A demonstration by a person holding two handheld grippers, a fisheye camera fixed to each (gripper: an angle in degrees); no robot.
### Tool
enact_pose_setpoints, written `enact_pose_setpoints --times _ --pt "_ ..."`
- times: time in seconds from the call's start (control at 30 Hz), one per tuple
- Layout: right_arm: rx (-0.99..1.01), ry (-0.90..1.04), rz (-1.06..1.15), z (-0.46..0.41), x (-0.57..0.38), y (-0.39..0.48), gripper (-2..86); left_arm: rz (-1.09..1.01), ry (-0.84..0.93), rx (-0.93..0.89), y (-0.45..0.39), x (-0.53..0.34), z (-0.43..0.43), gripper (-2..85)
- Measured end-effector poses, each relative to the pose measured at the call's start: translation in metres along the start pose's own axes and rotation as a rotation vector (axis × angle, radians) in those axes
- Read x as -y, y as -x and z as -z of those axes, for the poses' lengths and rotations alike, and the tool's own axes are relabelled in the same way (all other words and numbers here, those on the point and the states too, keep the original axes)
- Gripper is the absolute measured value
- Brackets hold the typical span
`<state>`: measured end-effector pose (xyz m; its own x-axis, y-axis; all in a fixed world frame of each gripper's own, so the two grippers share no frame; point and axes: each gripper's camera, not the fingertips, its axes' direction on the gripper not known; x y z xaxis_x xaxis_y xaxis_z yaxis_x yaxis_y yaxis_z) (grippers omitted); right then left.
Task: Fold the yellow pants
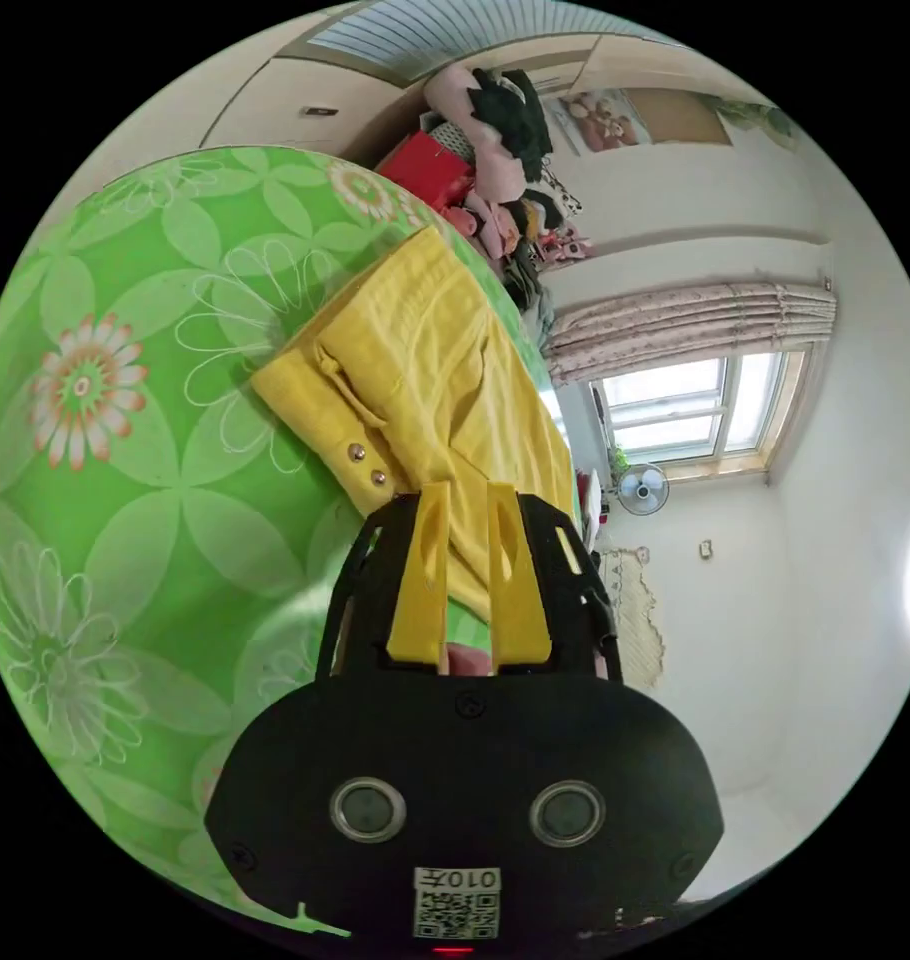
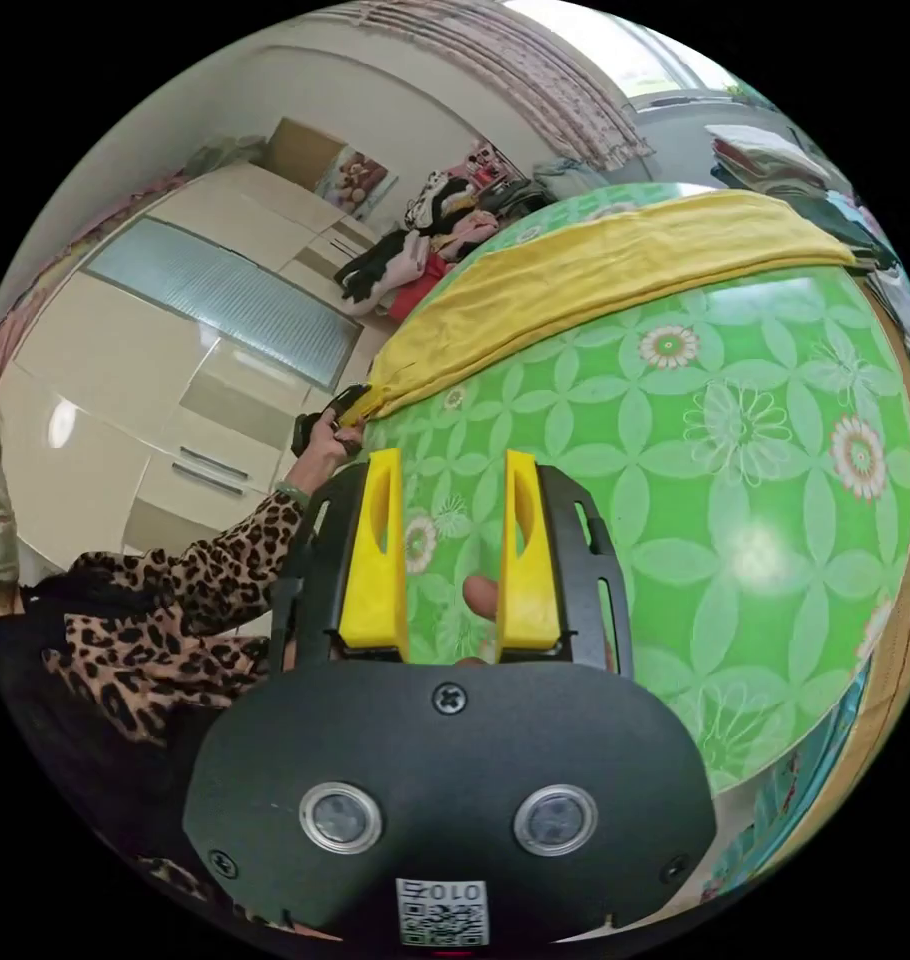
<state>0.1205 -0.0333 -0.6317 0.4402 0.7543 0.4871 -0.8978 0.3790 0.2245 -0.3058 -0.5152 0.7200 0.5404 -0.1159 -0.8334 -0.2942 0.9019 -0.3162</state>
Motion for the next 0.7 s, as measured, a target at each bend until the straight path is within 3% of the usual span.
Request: enact_pose_setpoints --times 0.27,0.4,0.53,0.7 --pt "0.016 -0.097 -0.171 -0.137 -0.04 -0.069 14.2 -0.048 -0.081 0.089 -0.017 -0.011 0.062 -0.2" --pt "0.101 -0.115 -0.257 -0.19 -0.067 -0.1 14.1 -0.024 -0.082 -0.076 -0.003 -0.018 0.103 -0.3" --pt "0.353 -0.081 -0.389 -0.272 -0.092 -0.127 13.7 -0.081 -0.063 -0.113 -0.029 -0.027 0.112 -0.2" --pt "0.368 -0.057 -0.432 -0.338 -0.132 -0.125 13.0 -0.116 -0.016 -0.097 -0.062 -0.035 0.094 -0.2"
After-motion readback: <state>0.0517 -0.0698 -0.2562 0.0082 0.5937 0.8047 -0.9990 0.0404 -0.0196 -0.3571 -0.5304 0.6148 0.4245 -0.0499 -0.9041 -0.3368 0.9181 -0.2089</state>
